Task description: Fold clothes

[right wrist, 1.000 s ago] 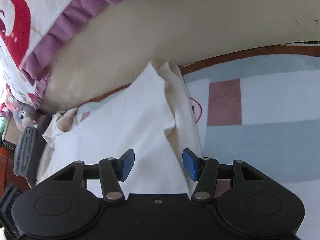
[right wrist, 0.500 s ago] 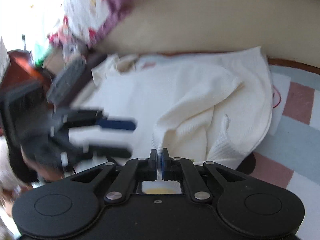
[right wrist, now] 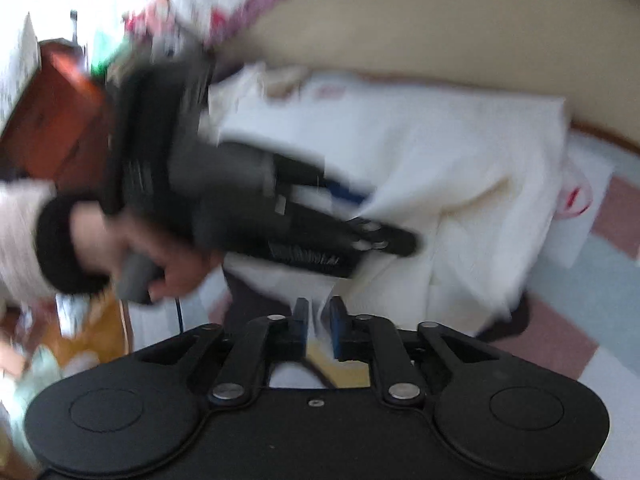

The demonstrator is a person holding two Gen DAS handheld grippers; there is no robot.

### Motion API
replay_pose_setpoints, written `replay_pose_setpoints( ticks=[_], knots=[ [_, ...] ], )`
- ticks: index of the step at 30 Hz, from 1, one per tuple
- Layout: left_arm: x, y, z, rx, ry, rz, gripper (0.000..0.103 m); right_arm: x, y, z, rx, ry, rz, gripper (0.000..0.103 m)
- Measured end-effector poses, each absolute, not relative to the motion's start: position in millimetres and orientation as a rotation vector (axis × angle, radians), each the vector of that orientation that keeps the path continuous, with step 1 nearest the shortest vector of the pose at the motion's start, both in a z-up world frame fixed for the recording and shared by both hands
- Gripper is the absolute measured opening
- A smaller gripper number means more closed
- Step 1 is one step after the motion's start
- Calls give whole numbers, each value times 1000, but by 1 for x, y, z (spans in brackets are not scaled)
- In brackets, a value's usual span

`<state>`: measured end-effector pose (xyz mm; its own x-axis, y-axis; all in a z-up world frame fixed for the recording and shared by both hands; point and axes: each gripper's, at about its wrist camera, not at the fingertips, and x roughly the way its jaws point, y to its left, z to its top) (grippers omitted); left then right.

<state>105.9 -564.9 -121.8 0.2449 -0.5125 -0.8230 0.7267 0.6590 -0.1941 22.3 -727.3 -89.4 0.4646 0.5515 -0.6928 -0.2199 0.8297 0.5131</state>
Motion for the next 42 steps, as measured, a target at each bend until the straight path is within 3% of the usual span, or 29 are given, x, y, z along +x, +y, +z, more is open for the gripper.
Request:
replay_pose_setpoints(
  ticks=[5, 7, 13, 17, 21, 25, 29, 33, 35, 42],
  knots=[
    [109, -523, -114, 64, 1062, -799, 5, 24, -756, -77, 506, 854, 310, 45],
    [108, -507, -111, -1, 1059, -800, 5, 28, -766, -76, 542, 830, 243, 49],
    [94, -496, -99, -8, 984, -857, 5, 60, -747, -88, 403, 911, 165, 49],
    [88, -499, -89, -32, 910, -888, 5, 56, -728, -99, 226, 1054, 314, 35],
    [78, -505, -81, 16, 870, -957, 5, 17, -705, -99, -43, 1147, 469, 34],
    [66, -514, -86, 58, 870, -986, 5, -11, -703, -102, -107, 1161, 540, 34],
    [73, -513, -90, 48, 872, -966, 5, -5, -725, -97, 22, 1118, 466, 34],
    [82, -512, -84, 28, 855, -967, 5, -2, -762, -81, 237, 959, 360, 35],
    [83, -514, -80, 30, 839, -973, 5, 4, -780, -77, 323, 891, 270, 43],
    [87, -518, -80, -12, 874, -974, 5, 47, -812, -110, 516, 908, 7, 44]
  ],
)
